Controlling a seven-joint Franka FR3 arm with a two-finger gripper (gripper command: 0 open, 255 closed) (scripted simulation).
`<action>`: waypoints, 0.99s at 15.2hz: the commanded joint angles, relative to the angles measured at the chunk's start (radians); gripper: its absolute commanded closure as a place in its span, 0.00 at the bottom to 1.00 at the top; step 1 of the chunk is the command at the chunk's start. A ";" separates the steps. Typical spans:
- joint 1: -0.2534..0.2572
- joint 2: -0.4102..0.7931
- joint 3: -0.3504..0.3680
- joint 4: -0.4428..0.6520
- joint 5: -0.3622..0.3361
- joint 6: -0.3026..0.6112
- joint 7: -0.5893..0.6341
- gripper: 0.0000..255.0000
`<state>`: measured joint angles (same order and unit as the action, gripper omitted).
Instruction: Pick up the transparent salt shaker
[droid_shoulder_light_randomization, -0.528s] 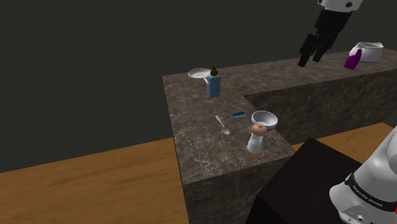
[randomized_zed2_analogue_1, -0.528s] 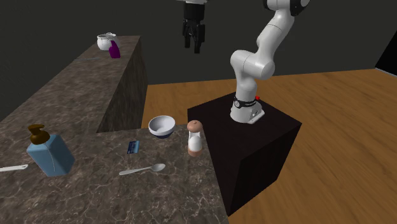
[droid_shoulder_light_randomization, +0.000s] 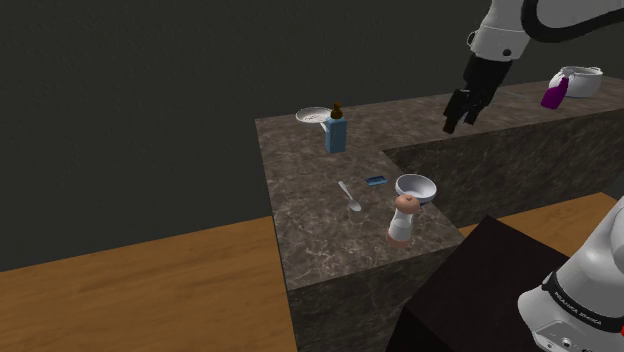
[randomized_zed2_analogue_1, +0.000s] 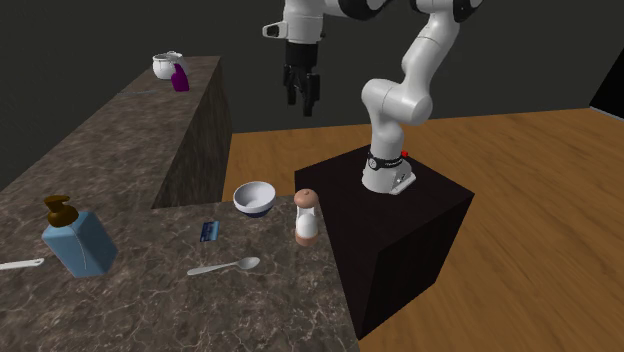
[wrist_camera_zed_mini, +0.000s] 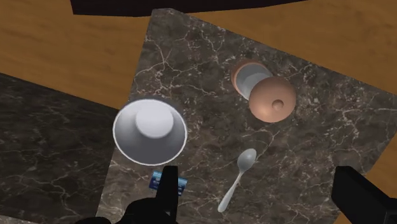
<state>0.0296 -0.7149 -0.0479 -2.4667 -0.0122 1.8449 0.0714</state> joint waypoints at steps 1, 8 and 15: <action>0.014 0.028 0.013 -0.043 0.009 0.067 0.006 0.00; 0.059 0.181 0.050 -0.144 0.037 0.304 0.011 0.00; 0.103 0.404 0.089 -0.181 0.061 0.548 0.015 0.00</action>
<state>0.1254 -0.3466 0.0339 -2.6382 0.0451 2.3489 0.0848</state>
